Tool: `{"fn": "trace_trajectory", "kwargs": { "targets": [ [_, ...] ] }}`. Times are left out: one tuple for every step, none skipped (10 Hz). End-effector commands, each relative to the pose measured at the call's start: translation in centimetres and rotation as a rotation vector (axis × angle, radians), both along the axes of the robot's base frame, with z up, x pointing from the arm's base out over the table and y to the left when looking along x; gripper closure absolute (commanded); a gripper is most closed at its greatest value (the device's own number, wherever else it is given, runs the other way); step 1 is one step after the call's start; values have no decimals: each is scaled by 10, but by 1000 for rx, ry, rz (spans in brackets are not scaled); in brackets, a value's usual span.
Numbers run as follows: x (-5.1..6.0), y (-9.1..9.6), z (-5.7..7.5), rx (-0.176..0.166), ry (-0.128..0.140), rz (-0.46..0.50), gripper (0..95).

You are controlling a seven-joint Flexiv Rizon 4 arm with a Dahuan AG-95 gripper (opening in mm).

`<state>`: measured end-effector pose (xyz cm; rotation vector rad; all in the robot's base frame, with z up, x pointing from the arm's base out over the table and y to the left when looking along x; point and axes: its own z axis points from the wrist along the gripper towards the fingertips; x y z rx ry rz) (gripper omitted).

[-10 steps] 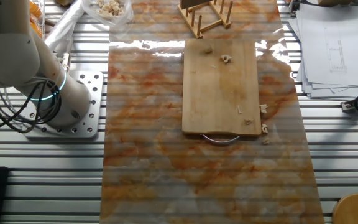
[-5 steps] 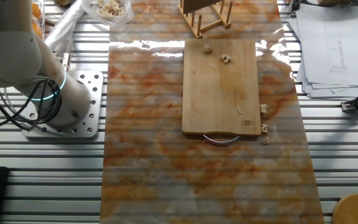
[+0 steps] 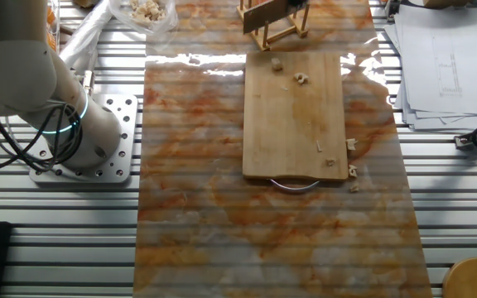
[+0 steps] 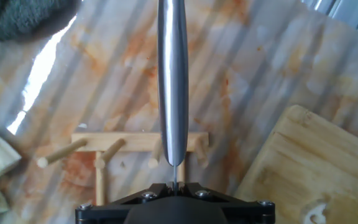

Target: Slice the lotus root

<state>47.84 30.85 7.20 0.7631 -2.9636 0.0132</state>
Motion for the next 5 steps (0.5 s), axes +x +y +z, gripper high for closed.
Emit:
{"fn": "trace_trajectory", "kwargs": {
  "targets": [
    [-3, -2, -6, -7, -4, 6, 950],
    [-4, -3, -11, -18, -9, 16, 950],
    [-4, -4, -14, -24, -17, 25, 950],
    [-5, -4, -19, -28, -31, 36, 950],
    [-5, -4, -21, -31, -39, 40, 950]
  ]
}}
